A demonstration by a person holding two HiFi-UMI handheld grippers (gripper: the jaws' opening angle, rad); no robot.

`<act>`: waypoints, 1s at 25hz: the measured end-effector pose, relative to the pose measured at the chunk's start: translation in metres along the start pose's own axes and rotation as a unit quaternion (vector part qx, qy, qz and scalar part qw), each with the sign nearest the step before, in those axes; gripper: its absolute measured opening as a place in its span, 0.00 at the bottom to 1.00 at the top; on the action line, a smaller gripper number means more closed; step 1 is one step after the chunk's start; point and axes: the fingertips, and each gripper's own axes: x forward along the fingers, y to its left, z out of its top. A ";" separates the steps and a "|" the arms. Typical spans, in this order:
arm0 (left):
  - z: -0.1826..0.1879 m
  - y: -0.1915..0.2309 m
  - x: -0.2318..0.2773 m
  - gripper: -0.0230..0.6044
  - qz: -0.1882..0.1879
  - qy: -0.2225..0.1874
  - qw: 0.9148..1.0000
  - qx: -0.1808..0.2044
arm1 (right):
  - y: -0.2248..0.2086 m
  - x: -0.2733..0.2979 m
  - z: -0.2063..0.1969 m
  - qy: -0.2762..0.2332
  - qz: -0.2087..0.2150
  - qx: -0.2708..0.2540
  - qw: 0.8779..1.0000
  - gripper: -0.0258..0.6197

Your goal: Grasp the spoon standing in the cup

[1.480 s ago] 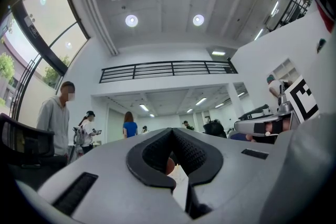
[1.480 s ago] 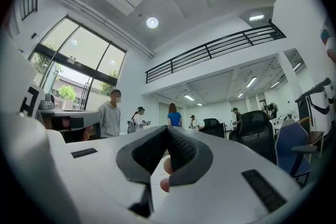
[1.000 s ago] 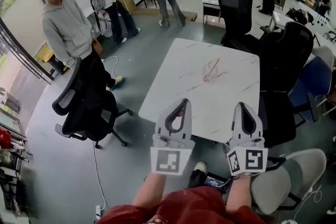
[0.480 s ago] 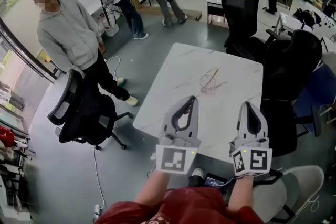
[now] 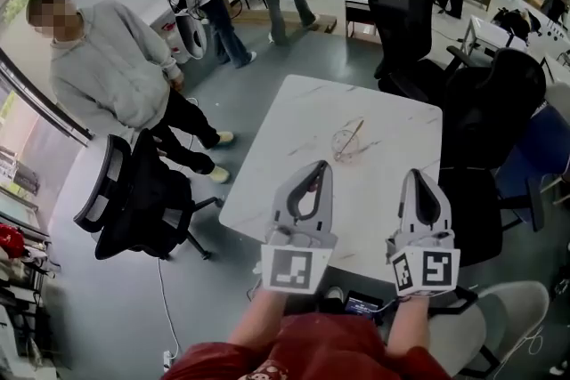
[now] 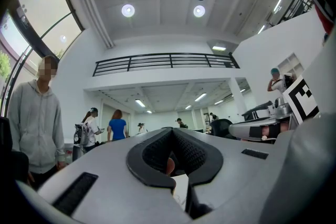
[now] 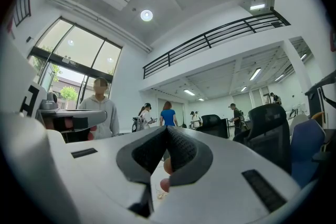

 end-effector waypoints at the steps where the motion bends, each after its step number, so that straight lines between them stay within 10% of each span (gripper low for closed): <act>1: -0.003 0.001 0.003 0.05 -0.002 0.000 1.000 -0.003 | -0.001 0.002 -0.002 0.002 -0.002 -0.002 1.000 0.06; 25: -0.071 0.073 0.120 0.05 -0.059 0.018 0.997 -0.043 | -0.002 0.131 -0.041 0.033 -0.050 -0.027 0.998 0.06</act>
